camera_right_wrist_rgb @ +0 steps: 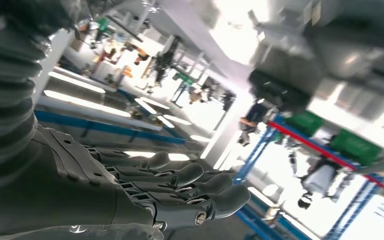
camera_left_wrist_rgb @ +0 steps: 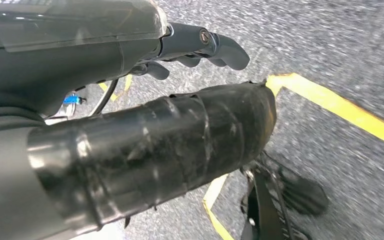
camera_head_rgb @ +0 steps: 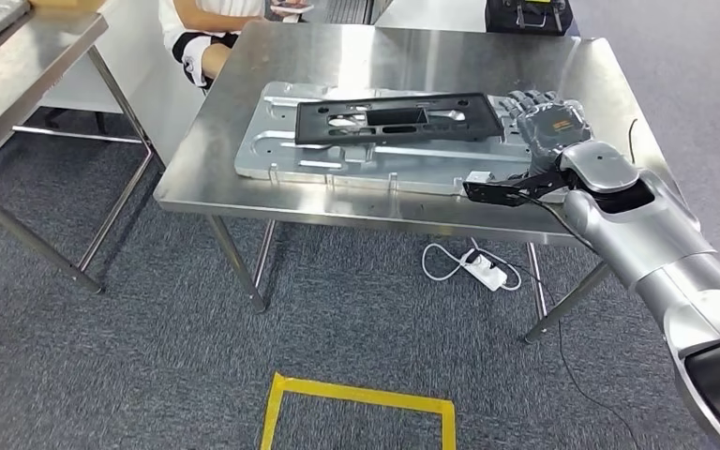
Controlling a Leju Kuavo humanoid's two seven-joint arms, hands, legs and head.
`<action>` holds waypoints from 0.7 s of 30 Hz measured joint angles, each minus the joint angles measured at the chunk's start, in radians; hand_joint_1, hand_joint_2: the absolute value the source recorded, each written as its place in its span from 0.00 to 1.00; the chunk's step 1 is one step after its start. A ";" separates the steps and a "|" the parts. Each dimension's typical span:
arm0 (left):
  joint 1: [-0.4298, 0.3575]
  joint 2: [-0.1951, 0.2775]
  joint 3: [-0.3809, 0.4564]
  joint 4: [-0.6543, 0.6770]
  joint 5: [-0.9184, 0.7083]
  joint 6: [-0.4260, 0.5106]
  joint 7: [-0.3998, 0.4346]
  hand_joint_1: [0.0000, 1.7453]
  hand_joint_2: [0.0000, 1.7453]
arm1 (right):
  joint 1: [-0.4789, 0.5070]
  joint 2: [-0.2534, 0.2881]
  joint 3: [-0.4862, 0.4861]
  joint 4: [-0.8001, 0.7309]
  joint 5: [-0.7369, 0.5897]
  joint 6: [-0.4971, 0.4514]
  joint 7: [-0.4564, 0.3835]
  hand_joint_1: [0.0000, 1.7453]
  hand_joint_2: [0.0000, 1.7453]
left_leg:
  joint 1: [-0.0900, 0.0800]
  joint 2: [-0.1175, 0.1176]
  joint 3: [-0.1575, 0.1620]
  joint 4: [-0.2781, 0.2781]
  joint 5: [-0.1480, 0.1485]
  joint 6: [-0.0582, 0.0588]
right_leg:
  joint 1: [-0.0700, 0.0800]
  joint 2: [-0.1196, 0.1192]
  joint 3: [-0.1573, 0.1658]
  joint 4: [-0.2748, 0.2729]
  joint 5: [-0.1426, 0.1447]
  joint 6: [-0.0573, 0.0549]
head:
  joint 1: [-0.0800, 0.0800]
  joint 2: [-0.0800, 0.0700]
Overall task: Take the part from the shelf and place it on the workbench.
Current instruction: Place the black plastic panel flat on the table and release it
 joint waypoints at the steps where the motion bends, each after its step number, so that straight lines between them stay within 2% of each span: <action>1: -0.002 0.000 0.000 0.000 0.001 0.000 0.000 0.00 0.00 | 0.002 -0.003 -0.003 -0.004 0.001 0.000 0.002 0.00 1.00 | -0.001 0.000 0.056 -0.070 -0.002 0.002 | 0.001 0.001 -0.017 0.009 0.008 0.005 | 0.000 0.000; 2: -0.004 0.001 0.000 0.000 0.002 0.000 0.000 0.00 0.00 | 0.003 -0.006 -0.006 -0.007 0.002 -0.001 0.004 0.00 1.00 | -0.003 -0.001 0.106 -0.138 -0.014 0.006 | 0.001 0.000 -0.030 0.017 0.015 0.011 | 0.000 0.000; 3: -0.006 0.001 0.000 0.000 0.003 0.000 0.000 0.00 0.00 | 0.004 -0.009 -0.009 -0.010 0.003 -0.002 0.006 0.00 1.00 | -0.006 -0.002 0.137 -0.189 -0.032 0.011 | 0.001 -0.001 -0.038 0.022 0.023 0.017 | 0.001 0.000; 4: -0.006 0.001 0.001 0.000 0.004 0.001 0.000 0.00 0.00 | 0.006 -0.011 -0.012 -0.012 0.004 -0.002 0.006 0.00 1.00 | -0.010 -0.002 0.150 -0.219 -0.043 0.016 | 0.002 -0.002 -0.043 0.023 0.032 0.024 | 0.001 0.000; 6: -0.006 0.001 0.002 0.000 0.008 0.005 0.003 0.00 0.00 | 0.013 -0.013 -0.014 -0.012 0.008 -0.003 0.007 0.00 1.00 | -0.010 -0.001 0.138 -0.229 -0.027 0.032 | -0.001 -0.003 -0.048 0.018 0.044 0.037 | 0.001 0.000; 7: -0.006 0.001 0.003 0.000 0.009 0.008 0.005 0.00 0.00 | 0.017 -0.014 -0.015 -0.012 0.010 -0.003 0.007 0.00 1.00 | -0.009 0.001 0.129 -0.232 -0.013 0.042 | -0.004 -0.001 -0.055 0.026 0.026 0.043 | 0.002 0.000; 8: -0.006 0.001 0.004 0.000 0.010 0.011 0.008 0.00 0.00 | 0.022 -0.016 -0.016 -0.012 0.012 -0.003 0.007 0.00 1.00 | -0.007 0.003 0.118 -0.236 0.002 0.051 | -0.006 0.002 -0.066 0.052 -0.011 0.049 | 0.002 0.000; 10: -0.006 0.002 0.004 0.000 0.010 0.017 0.011 0.00 0.00 | 0.028 -0.019 -0.018 -0.011 0.014 -0.003 0.007 0.00 1.00 | -0.007 0.007 0.088 -0.237 0.029 0.061 | -0.009 0.005 -0.094 0.160 -0.121 0.059 | 0.003 0.000; 11: -0.005 0.002 0.005 0.000 0.010 0.019 0.011 0.00 0.00 | 0.032 -0.020 -0.020 -0.011 0.014 -0.003 0.008 0.00 1.00 | -0.008 0.008 0.071 -0.236 0.042 0.061 | -0.010 0.006 -0.104 0.224 -0.158 0.062 | 0.002 0.000; 12: -0.004 0.002 0.005 0.000 0.009 0.022 0.011 0.00 0.00 | 0.037 -0.020 -0.020 -0.011 0.014 -0.003 0.008 0.00 1.00 | -0.008 0.009 0.055 -0.236 0.054 0.061 | -0.010 0.006 -0.106 0.275 -0.172 0.065 | 0.002 0.000; 13: -0.004 0.002 0.005 0.000 0.008 0.023 0.010 0.00 0.00 | 0.042 -0.020 -0.020 -0.011 0.014 -0.003 0.008 0.00 1.00 | -0.008 0.009 0.039 -0.234 0.066 0.060 | -0.010 0.006 -0.095 0.298 -0.161 0.065 | 0.002 0.000; 14: -0.004 0.002 0.005 0.000 0.008 0.024 0.010 0.00 0.00 | 0.047 -0.020 -0.021 -0.011 0.015 -0.003 0.008 0.00 1.00 | -0.008 0.009 0.023 -0.233 0.077 0.058 | -0.010 0.006 -0.067 0.288 -0.135 0.064 | 0.002 0.000; 15: -0.004 0.002 0.006 0.000 0.007 0.025 0.010 0.00 0.00 | 0.049 -0.020 -0.021 -0.012 0.015 -0.003 0.008 0.00 1.00 | -0.008 0.009 0.009 -0.232 0.088 0.056 | -0.009 0.006 -0.023 0.246 -0.109 0.061 | 0.002 0.000; 16: -0.005 0.002 0.006 0.000 0.007 0.025 0.010 0.00 0.00 | 0.050 -0.020 -0.022 -0.013 0.015 -0.004 0.008 0.00 1.00 | -0.009 0.009 -0.002 -0.231 0.099 0.052 | -0.008 0.007 0.035 0.180 -0.099 0.056 | 0.002 0.000; 17: -0.005 0.002 0.007 0.000 0.007 0.025 0.009 0.00 0.00 | 0.048 -0.020 -0.023 -0.017 0.015 -0.004 0.008 0.00 1.00 | -0.010 0.009 -0.010 -0.230 0.108 0.048 | -0.005 0.007 0.093 0.102 -0.107 0.050 | 0.002 0.000; 18: -0.005 0.002 0.008 0.000 0.007 0.025 0.009 0.00 0.00 | 0.047 -0.020 -0.025 -0.020 0.016 -0.004 0.008 0.00 1.00 | -0.011 0.009 -0.014 -0.232 0.119 0.043 | -0.002 0.007 0.134 0.040 -0.120 0.045 | 0.002 0.000; 19: -0.005 0.002 0.009 0.000 0.007 0.024 0.008 0.00 0.00 | 0.046 -0.020 -0.026 -0.022 0.016 -0.005 0.008 0.00 1.00 | -0.011 0.009 -0.017 -0.236 0.130 0.037 | 0.002 0.007 0.159 -0.001 -0.133 0.040 | 0.001 0.000; 21: -0.003 0.001 0.011 0.000 0.007 0.023 0.007 0.00 0.00 | 0.048 -0.020 -0.028 -0.024 0.017 -0.005 0.008 0.00 1.00 | -0.010 0.008 -0.020 -0.246 0.150 0.025 | 0.003 0.005 0.156 -0.026 -0.121 0.029 | 0.001 0.000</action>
